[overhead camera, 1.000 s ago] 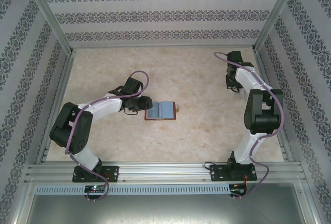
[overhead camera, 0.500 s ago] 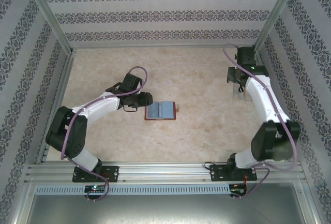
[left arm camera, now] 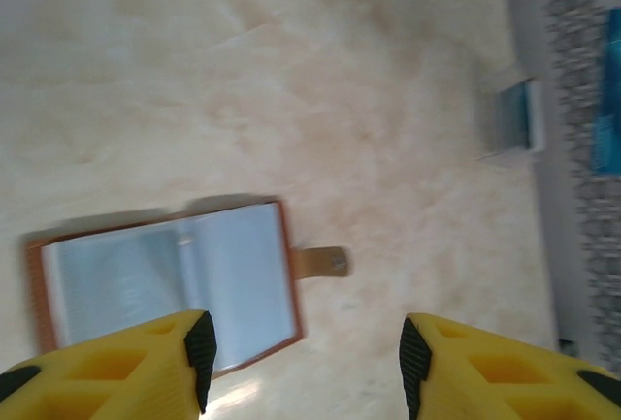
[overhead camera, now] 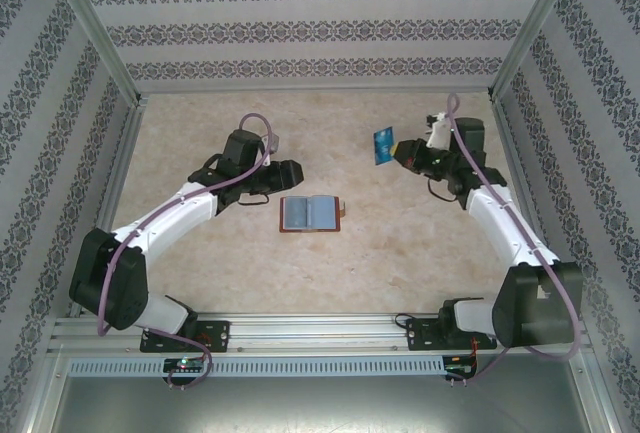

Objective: Put the credit cards into the card holder
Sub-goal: Pick up the credit card from the storage box.

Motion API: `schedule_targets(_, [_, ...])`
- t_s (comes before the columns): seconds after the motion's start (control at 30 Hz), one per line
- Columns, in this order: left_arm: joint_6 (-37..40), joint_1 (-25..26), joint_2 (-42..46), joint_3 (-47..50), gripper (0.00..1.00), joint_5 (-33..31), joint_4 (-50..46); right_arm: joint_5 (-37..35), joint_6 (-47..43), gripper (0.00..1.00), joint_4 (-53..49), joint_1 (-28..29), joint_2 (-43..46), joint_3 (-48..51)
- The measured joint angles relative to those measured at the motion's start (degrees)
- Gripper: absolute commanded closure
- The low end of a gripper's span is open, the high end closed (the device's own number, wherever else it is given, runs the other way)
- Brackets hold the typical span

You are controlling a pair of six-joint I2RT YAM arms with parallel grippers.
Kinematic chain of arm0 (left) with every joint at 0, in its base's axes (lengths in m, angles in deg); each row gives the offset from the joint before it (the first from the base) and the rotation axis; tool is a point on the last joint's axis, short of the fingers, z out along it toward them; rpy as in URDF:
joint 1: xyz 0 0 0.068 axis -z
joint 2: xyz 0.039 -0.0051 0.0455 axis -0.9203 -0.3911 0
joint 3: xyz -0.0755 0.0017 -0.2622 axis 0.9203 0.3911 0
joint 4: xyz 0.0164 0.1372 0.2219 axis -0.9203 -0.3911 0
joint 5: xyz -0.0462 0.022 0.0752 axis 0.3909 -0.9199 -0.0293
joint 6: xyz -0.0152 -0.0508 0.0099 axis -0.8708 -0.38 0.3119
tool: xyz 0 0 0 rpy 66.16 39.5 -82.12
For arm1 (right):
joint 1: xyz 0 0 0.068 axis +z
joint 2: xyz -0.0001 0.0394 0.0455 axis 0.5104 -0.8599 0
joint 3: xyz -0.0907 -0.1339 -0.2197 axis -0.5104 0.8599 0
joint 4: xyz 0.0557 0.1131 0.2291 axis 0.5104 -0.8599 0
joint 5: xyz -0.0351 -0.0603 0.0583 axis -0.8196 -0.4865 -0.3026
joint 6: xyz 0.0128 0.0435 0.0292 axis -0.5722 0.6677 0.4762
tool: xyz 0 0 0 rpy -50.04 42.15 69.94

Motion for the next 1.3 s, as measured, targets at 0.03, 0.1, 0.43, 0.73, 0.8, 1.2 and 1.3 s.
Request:
schedule_targets(0.03, [-1.2, 0.0, -0.1, 0.7, 0.44, 1.6, 2.2, 1.1, 2.1, 1.0, 2.7, 0.8, 0.0, 1.2])
schedule_targets(0.1, [-4.5, 0.0, -0.8, 2.3, 0.43, 5.0, 7.8, 3.1, 7.2, 1.0, 8.8, 2.4, 0.4, 4.3])
schedule_targets(0.43, [-14.6, 0.8, -2.7, 4.5, 0.53, 13.2, 25.8, 6.6, 23.3, 1.0, 28.5, 12.5, 0.8, 8.1])
schedule_targets(0.73, [-17.4, 1.0, -2.7, 4.9, 0.61, 14.4, 31.3, 5.2, 26.1, 1.0, 34.7, 16.1, 0.8, 8.3])
schedule_targets(0.8, [-17.4, 1.0, -2.6, 5.1, 0.59, 14.4, 31.5, 5.2, 26.0, 1.0, 34.7, 16.1, 0.8, 8.4])
schedule_targets(1.2, [-14.0, 1.0, 0.7, 6.0, 0.54, 12.6, 27.2, 4.9, 25.2, 1.0, 34.6, 15.3, 2.4, 12.1])
schedule_targets(1.3, [-11.9, 1.0, 1.5, 5.7, 0.54, 11.4, 24.2, 4.5, 24.8, 1.0, 34.4, 15.3, 3.3, 13.1])
